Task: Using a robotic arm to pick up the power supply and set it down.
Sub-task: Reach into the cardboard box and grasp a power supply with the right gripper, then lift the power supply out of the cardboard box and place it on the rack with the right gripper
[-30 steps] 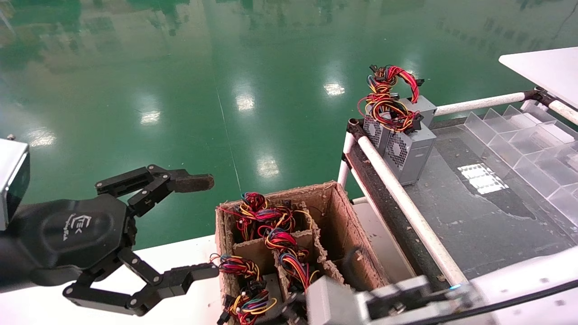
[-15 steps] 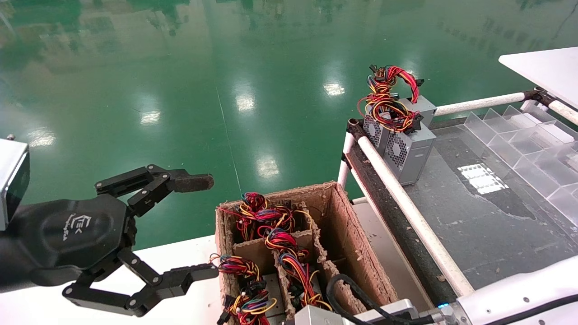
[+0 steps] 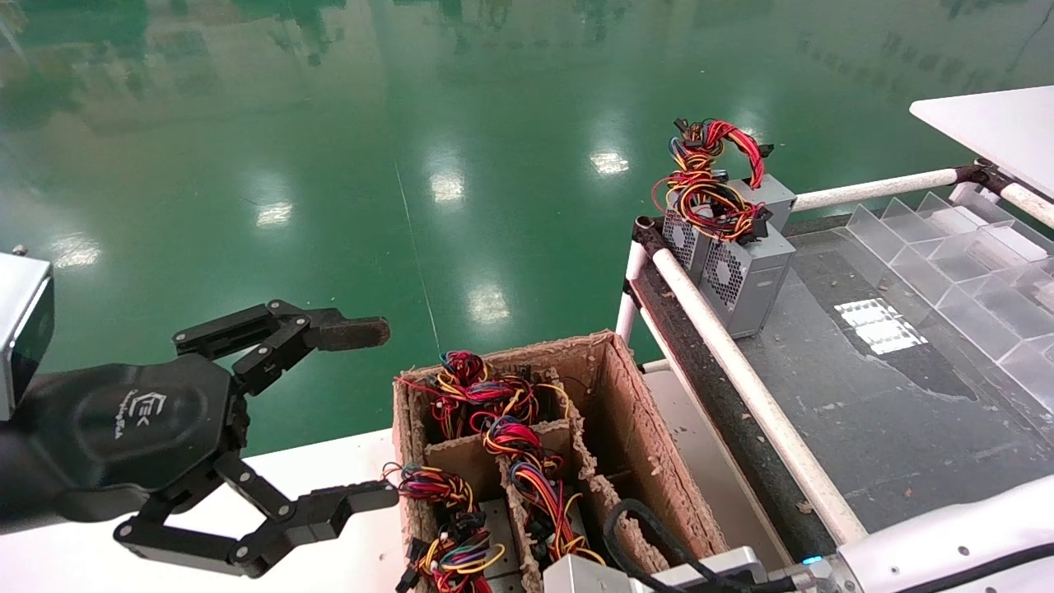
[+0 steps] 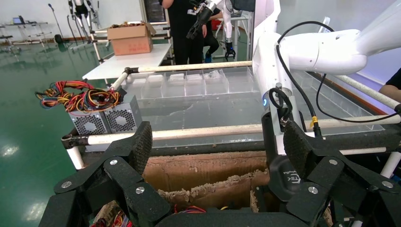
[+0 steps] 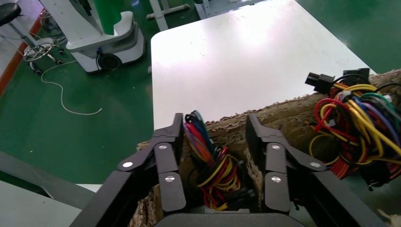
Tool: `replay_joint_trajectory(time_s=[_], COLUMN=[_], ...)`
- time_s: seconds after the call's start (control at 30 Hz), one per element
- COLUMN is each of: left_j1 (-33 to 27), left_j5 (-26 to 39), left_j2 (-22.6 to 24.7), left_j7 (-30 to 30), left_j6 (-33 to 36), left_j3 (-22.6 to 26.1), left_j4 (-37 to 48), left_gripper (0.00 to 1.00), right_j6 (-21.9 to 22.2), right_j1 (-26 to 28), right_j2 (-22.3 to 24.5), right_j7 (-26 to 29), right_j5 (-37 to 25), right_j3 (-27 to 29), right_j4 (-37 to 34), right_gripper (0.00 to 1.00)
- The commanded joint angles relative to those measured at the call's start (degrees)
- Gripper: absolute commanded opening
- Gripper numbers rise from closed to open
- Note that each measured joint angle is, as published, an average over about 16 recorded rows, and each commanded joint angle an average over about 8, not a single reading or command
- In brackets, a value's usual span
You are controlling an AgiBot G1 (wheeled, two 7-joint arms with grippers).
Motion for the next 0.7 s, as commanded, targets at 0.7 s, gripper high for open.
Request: replay_joint_trajectory(time_s=[0.7], left_j1=[0.0], left_j5=[0.0], left_j2=[0.0], left_j7=[0.0], left_j6=[0.0], left_j3=[0.0], left_j4=[0.0], left_gripper=[1.0], right_j6=[0.22], right_j1=[-1.31], right_j2=[1.92], right_j7=[-0.96], right_j5=[3.35], right_j3=[1.96], right_j4=[0.09], right_gripper=[0.0])
